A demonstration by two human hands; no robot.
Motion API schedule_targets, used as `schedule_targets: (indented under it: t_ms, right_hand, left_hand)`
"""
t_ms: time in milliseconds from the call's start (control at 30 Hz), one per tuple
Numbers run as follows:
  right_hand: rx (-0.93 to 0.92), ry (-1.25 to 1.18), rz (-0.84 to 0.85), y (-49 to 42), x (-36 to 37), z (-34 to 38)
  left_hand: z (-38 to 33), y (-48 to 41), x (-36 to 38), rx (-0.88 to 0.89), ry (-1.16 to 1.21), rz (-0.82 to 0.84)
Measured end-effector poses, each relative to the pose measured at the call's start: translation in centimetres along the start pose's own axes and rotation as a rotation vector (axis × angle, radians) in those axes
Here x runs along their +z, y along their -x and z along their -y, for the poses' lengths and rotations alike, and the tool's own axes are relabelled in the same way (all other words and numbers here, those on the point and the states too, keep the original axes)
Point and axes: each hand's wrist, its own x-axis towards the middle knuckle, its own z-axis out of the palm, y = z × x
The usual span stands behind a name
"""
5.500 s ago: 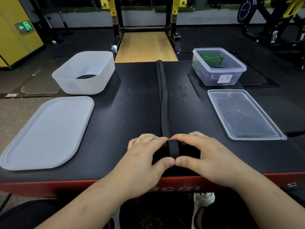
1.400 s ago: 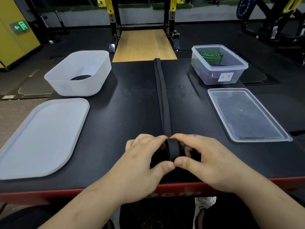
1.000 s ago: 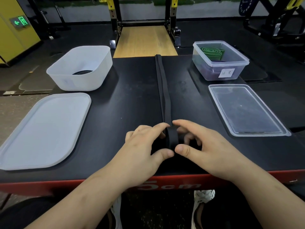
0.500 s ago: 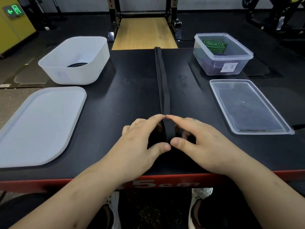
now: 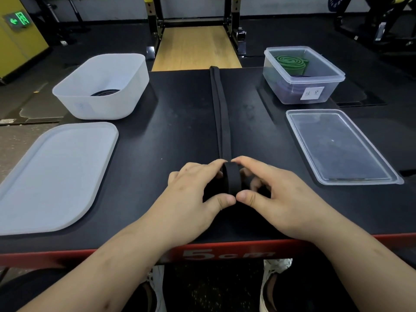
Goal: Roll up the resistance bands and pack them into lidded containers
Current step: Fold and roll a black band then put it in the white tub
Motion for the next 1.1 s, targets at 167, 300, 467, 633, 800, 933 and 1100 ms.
schedule_targets:
  t_ms: [167,300,467,633,800,933,1100]
  right_hand:
    - [-0.05,-0.059,0.114,1.8,-0.8,0.2]
    - [-0.072,-0.006,0.094,2.2,-0.7,0.5]
    - [-0.046,-0.062,0.094,2.2,-1.0,1.4]
    - [-0.025,-0.077,0.106,2.2,-1.0,1.7]
    - [0.013,-0.069,0.065,1.8,-0.7,1.3]
    - [0.008,-0.087,0.056,1.8,-0.5,1.1]
    - [-0.004,-0.032,0.049,1.2,-0.4,1.4]
  left_hand:
    - [-0.2,2.0,0.3,0.015,0.017,0.011]
    - [-0.2,2.3,0.7,0.042,-0.031,0.007]
    - [0.1,2.6,0.4,-0.03,0.026,0.037]
    - [-0.1,2.8,0.2,-0.085,0.043,0.05]
    - [-0.4,2.6,0.3,-0.099,0.025,0.05]
    - [-0.4,2.2,0.1,-0.13,0.024,0.063]
    - [-0.8,1.9,-0.4,-0.129,0.056,0.071]
